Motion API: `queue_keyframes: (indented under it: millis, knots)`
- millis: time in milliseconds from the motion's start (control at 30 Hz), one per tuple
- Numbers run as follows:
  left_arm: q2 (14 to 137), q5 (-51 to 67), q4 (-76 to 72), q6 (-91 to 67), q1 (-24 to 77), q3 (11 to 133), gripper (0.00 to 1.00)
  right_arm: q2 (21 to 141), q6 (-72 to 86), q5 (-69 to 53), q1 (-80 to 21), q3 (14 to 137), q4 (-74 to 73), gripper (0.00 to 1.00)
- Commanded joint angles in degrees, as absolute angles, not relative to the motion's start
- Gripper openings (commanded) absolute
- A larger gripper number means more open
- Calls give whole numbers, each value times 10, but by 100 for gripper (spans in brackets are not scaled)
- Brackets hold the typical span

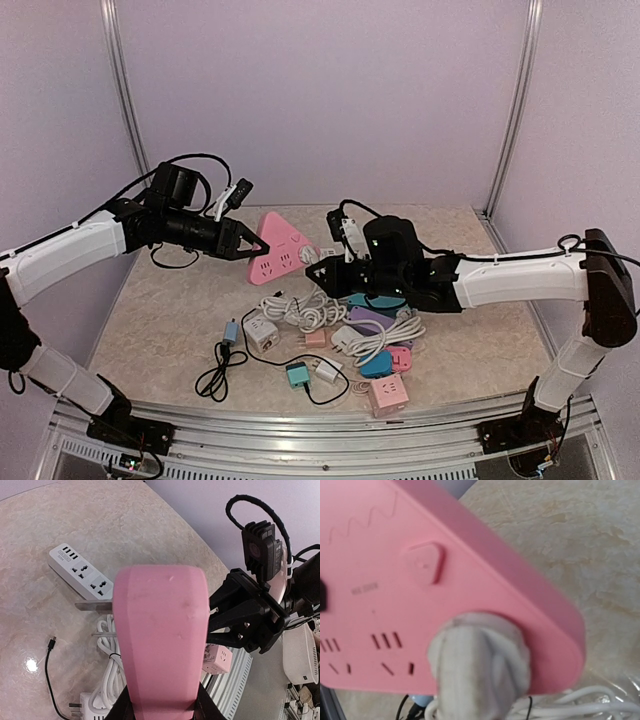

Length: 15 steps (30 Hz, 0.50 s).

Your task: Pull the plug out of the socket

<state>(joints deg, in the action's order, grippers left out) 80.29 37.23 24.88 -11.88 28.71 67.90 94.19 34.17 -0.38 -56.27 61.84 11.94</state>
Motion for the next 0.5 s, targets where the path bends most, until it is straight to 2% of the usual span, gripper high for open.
queue_keyframes:
  millis: [0, 467]
  knots:
    - [799, 362, 230, -106, 277, 703, 0, 924, 341, 44, -562, 629, 80, 0]
    - [808, 347, 225, -142, 242, 699, 0, 1009, 264, 273, -665, 769, -88, 0]
